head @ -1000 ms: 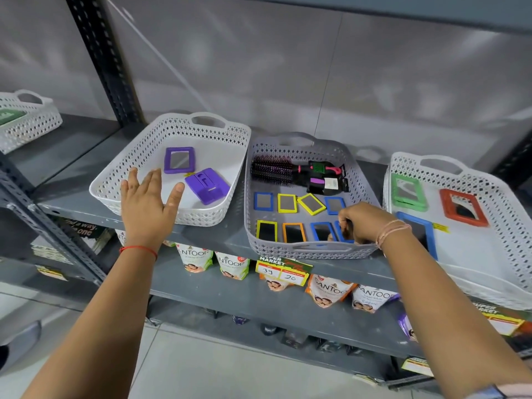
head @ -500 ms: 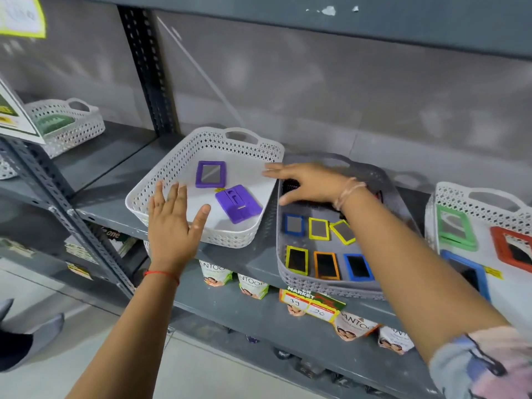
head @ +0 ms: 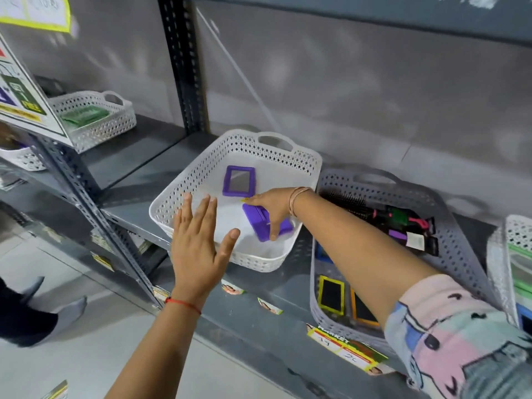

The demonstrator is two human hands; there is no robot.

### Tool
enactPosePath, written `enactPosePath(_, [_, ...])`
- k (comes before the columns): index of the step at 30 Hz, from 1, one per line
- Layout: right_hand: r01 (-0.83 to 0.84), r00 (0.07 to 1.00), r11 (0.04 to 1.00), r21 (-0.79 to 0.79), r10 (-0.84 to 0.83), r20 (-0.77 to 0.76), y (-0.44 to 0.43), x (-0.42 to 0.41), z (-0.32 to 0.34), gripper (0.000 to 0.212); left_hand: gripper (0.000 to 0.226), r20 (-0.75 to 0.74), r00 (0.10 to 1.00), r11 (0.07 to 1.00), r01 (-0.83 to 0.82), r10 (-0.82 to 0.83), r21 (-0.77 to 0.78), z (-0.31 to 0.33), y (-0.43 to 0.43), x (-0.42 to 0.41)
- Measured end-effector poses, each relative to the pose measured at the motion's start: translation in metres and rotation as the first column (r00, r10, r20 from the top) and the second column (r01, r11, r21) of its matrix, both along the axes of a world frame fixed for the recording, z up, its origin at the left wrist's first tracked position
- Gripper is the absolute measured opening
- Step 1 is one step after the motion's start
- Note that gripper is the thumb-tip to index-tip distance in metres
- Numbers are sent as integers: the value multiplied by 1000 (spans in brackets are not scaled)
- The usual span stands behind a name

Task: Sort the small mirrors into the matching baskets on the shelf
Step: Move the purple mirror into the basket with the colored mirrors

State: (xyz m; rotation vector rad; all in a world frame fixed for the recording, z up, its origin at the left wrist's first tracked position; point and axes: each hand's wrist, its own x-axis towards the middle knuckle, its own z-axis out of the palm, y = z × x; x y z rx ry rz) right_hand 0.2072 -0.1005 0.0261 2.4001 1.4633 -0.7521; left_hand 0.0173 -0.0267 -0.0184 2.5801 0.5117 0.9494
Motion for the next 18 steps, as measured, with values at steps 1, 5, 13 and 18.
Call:
enactPosePath(1, [-16,1000,1000,6,16,10,0,-1,1,113,83,2,1000,1000,4,-4,5,0,0,0])
enactPosePath(5, [-104,992,994,-21,105,66,4,-7,4,107,83,10,1000,1000,-3,3,11,2,0,1])
enactPosePath(13, [-68,995,990,126,57,86,-1,-6,5,79,84,9,1000,1000,-17,18,-13,1,-2,2])
enactPosePath(18, [24,999,958,287,-35,33,-3,0,16,66,82,9,1000,1000,-11,11,-9,1,-1,2])
